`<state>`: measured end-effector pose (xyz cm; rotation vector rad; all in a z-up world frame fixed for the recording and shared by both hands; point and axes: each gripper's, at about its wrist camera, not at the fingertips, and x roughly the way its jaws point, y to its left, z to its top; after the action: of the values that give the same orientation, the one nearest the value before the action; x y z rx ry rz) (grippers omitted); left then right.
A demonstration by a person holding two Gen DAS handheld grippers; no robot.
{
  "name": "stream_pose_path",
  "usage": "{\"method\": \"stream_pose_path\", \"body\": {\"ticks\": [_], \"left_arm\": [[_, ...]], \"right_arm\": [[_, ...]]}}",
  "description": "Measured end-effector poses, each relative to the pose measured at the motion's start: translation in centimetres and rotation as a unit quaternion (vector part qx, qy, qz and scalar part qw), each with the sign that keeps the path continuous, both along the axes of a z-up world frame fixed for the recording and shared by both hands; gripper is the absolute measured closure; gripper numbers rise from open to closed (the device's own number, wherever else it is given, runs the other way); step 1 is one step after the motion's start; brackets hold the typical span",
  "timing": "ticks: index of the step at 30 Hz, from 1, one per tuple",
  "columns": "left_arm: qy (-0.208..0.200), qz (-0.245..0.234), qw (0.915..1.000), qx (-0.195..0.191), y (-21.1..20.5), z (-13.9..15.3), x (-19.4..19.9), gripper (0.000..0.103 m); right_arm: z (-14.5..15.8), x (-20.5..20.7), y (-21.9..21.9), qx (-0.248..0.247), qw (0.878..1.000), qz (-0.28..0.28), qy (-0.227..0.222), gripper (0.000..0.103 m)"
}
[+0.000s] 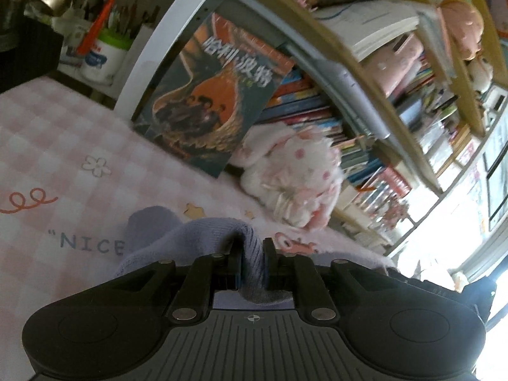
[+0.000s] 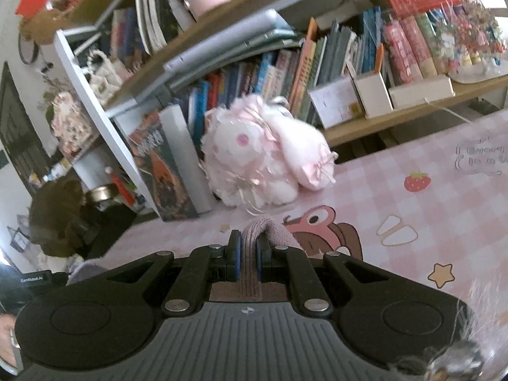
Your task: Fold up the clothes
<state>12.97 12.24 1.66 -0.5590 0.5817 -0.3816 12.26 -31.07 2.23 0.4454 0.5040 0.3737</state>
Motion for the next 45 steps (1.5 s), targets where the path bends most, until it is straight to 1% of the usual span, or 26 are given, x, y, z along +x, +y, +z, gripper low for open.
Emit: {"method": "stream_pose_path", "body": {"ticks": [2,4,7,10,11,13,14,15,16,17,19,22,25,29,31,32,33,34,35,37,38,39,40,41,43,45], "left_arm": [[0.013,0.001,0.9999,0.001,0.1,-0.7,0.9,0.086],[0.026,0.002,0.9997,0.003,0.2,-1.5,1.8,0.082],[0.049,0.001,0.9988,-0.007,0.8,-2.6,2.8,0.08],[0.038,-0.001,0.9987,-0.032,2.0,-2.5,2.3,0.079],[0.035,-0.002,0.9985,-0.041,2.4,-2.5,2.2,0.076],[0.007,0.018,0.999,-0.04,3.6,-1.8,1.4,0.067],[-0.01,0.033,0.9986,-0.039,4.3,-1.3,0.9,0.053],[-0.023,0.048,0.9979,-0.038,5.1,-0.9,0.4,0.043],[-0.034,0.062,0.997,-0.033,5.8,-0.6,0.0,0.043],[-0.045,0.076,0.9957,-0.027,6.5,-0.4,-0.5,0.043],[-0.04,0.084,0.9954,-0.023,7.3,-0.4,-0.6,0.043],[-0.033,0.086,0.9958,-0.007,7.3,-0.5,-0.5,0.043],[-0.031,0.067,0.9966,0.036,5.7,-0.8,-0.6,0.044],[-0.065,0.04,0.9896,0.122,2.7,-0.7,-1.9,0.047],[-0.077,0.029,0.9839,0.159,1.4,-0.6,-2.4,0.048],[-0.077,0.024,0.9814,0.174,0.8,-0.7,-2.4,0.056],[-0.071,0.021,0.9766,0.202,0.0,-0.8,-2.3,0.074],[-0.065,0.018,0.9709,0.23,-0.7,-0.9,-2.1,0.09],[-0.063,0.02,0.9689,0.238,-0.7,-0.8,-2.1,0.099],[-0.059,0.023,0.9647,0.256,-0.7,-0.6,-1.9,0.099],[-0.06,0.021,0.9778,0.2,0.5,0.1,-2.3,0.1],[-0.069,0.013,0.989,0.13,1.9,0.7,-3.1,0.1],[-0.078,0.006,0.9952,0.059,3.4,1.4,-3.9,0.1],[-0.083,0.004,0.996,0.031,4.0,1.6,-4.6,0.1],[-0.066,0.01,0.9972,0.034,4.6,1.0,-4.8,0.1],[-0.027,0.019,0.9975,0.063,4.5,-0.7,-4.1,0.099]], "right_arm": [[-0.8,0.8,0.1,-0.004,1.0,-0.005,0.011,0.094],[-1.6,1.6,0.1,-0.007,1.0,-0.012,0.025,0.095],[-2.9,2.4,0.0,-0.007,0.999,-0.016,0.043,0.093],[-3.6,2.7,-0.9,0.018,0.998,-0.014,0.05,0.092],[-3.6,2.7,-1.3,0.031,0.998,-0.013,0.052,0.092],[-3.5,2.6,-2.4,0.069,0.996,-0.015,0.053,0.09],[-3.3,2.4,-2.9,0.081,0.995,-0.023,0.049,0.087],[-3.2,2.3,-3.5,0.094,0.994,-0.031,0.045,0.076],[-3.0,2.1,-4.0,0.102,0.993,-0.041,0.04,0.065],[-2.8,1.8,-4.3,0.092,0.994,-0.053,0.031,0.047],[-2.2,1.4,-5.0,0.073,0.994,-0.076,0.015,0.048],[-1.9,1.3,-5.3,0.05,0.996,-0.074,0.021,0.048],[-2.1,1.1,-4.1,-0.008,0.998,-0.054,0.029,0.048],[-2.6,-0.1,-2.7,-0.064,0.997,-0.029,0.029,0.05],[-2.9,-0.6,-2.2,-0.083,0.996,-0.022,0.028,0.058],[-3.1,-0.8,-1.9,-0.09,0.995,-0.019,0.028,0.071],[-3.2,-0.8,-1.7,-0.09,0.995,-0.015,0.031,0.082],[-3.4,-0.7,-1.6,-0.091,0.995,-0.011,0.033,0.087],[-3.5,-0.7,-1.4,-0.091,0.995,-0.008,0.034,0.097],[-2.9,-1.1,-1.8,-0.078,0.997,-0.008,0.023,0.097],[-2.5,-1.5,-2.3,-0.063,0.998,-0.008,0.014,0.097],[-1.8,-2.1,-3.0,-0.038,0.999,-0.005,0.003,0.097],[-1.1,-2.7,-3.7,-0.013,1.0,-0.002,-0.008,0.097],[-0.5,-3.3,-4.3,0.005,1.0,0.001,-0.017,0.097],[-0.3,-3.8,-4.3,-0.012,1.0,-0.005,-0.017,0.097],[-1.3,-3.3,-3.7,-0.046,0.999,-0.007,0.007,0.097]]}}
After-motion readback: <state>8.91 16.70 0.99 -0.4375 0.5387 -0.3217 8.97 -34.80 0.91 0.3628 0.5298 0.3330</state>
